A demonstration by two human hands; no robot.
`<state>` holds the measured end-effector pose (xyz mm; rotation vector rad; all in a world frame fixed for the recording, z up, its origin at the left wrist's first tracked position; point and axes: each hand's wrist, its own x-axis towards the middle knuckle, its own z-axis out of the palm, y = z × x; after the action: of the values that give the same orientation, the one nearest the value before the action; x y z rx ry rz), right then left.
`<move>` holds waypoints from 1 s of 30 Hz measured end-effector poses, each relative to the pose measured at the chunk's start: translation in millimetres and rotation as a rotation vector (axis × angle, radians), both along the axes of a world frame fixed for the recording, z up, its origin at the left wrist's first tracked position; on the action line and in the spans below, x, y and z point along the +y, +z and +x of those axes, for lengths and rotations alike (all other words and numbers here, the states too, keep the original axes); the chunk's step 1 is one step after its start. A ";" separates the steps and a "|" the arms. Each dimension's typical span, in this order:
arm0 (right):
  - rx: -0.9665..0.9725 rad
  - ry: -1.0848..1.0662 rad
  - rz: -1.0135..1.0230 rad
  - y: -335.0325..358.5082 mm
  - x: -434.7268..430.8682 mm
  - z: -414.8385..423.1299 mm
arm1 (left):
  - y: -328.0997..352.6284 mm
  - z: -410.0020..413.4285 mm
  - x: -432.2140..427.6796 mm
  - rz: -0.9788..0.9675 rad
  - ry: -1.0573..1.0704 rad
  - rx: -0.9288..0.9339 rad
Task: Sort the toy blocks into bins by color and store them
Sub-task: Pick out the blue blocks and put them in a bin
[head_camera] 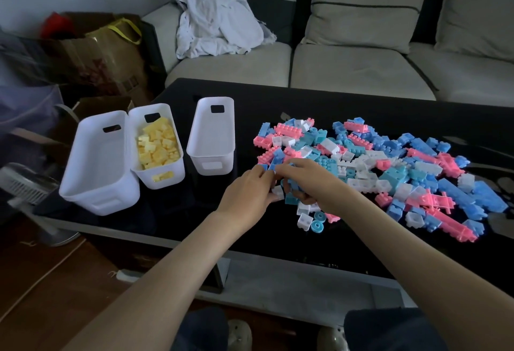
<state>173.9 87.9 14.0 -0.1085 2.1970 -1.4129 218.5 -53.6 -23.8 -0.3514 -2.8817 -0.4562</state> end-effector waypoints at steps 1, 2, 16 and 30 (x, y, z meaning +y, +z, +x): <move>0.009 0.004 0.007 -0.3 -0.6 0.0 | -0.1 0.1 -0.6 0.007 0.000 -0.014; 0.020 0.005 0.010 -0.7 -1.0 -0.1 | -0.3 0.3 -1.5 0.017 0.000 -0.027; 0.120 0.057 0.026 -2.8 -2.7 -2.3 | -1.2 -2.5 -14.1 0.181 0.084 -0.099; 0.289 0.168 0.132 -7.3 -16.3 -7.1 | 16.2 4.6 -27.2 0.419 0.300 0.122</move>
<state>166.8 71.7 6.8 -0.4654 2.4407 -1.2183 223.1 -80.8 -7.7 0.1159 -2.5693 -0.9167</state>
